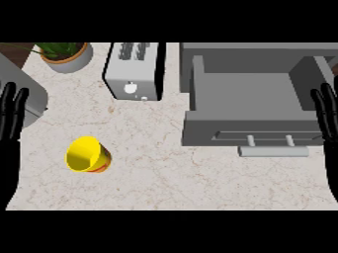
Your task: Pick up the cup, place it into the drawer and close the drawer
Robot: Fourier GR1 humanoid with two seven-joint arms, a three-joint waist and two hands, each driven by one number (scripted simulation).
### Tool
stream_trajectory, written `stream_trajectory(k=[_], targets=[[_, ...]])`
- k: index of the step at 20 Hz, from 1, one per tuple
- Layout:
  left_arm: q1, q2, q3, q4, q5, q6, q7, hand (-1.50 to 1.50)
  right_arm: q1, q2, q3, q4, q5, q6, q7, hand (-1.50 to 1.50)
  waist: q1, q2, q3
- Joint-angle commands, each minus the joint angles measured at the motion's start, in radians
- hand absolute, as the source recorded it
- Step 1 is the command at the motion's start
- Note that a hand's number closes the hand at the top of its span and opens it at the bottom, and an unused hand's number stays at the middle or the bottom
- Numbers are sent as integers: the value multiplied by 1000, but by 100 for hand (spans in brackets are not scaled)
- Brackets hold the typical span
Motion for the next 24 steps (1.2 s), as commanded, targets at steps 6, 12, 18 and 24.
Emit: stream_trajectory(k=[6, 12, 18, 24], targets=[[-1, -112, 7, 20, -400, 447, 81, -150, -35, 9, 25, 12, -24, 22, 9, -150, 12, -22, 16], [-43, -114, -280, 108, -403, 826, 178, -150, -52, 29, 32, 68, -129, 63, 62, -150, 2, -22, 13], [-163, -114, -239, 255, -368, 878, 149, -150, -26, 28, 9, 94, -133, 95, 2, -150, 2, -21, 13], [-99, -114, -331, 230, -386, 943, 158, -150, -48, 52, 28, 110, -111, 77, 14, -150, 5, -22, 13]])
